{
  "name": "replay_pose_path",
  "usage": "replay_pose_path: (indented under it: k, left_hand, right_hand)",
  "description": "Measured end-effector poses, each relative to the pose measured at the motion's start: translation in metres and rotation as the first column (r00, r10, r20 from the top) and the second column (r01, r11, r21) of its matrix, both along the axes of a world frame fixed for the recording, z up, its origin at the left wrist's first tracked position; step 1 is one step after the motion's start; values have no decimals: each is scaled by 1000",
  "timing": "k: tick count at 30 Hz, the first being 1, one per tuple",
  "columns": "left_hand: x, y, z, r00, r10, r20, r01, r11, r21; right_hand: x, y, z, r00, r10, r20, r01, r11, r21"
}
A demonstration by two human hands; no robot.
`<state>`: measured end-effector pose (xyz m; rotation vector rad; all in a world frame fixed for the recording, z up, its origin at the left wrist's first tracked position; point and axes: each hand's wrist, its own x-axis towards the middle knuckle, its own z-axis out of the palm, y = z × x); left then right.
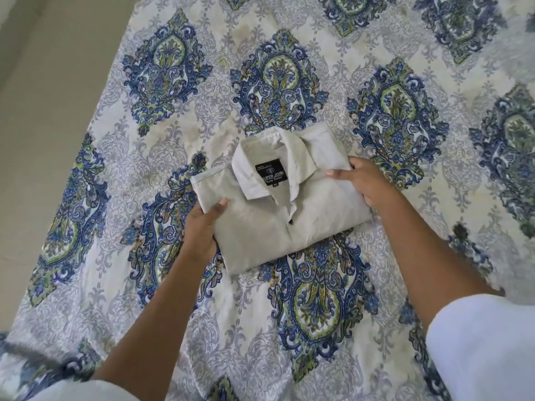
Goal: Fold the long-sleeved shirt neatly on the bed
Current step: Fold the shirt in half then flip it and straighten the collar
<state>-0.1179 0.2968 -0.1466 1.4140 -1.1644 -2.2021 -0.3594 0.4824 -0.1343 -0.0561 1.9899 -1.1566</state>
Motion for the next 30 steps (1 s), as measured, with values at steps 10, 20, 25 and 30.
replay_pose_path:
  k: [10,20,25,30]
  left_hand:
    - [10,98,76,944,-318,-91,310,946,-93]
    - [-11,300,54,728,-684,-49,683,730,-25]
    - [-6,399,33,729,-682,-64,684,720,117]
    - [10,465,8,775,-628,-68,619,734,280]
  right_hand:
    - [75,170,90,941,-332,-62,332,943,-12]
    - [147,418,77,718,-693,-74,696,711,96]
    - [151,516,58,707,-692,-147,707,683,185]
    - [135,581,40,800,-588,-118,598,768,228]
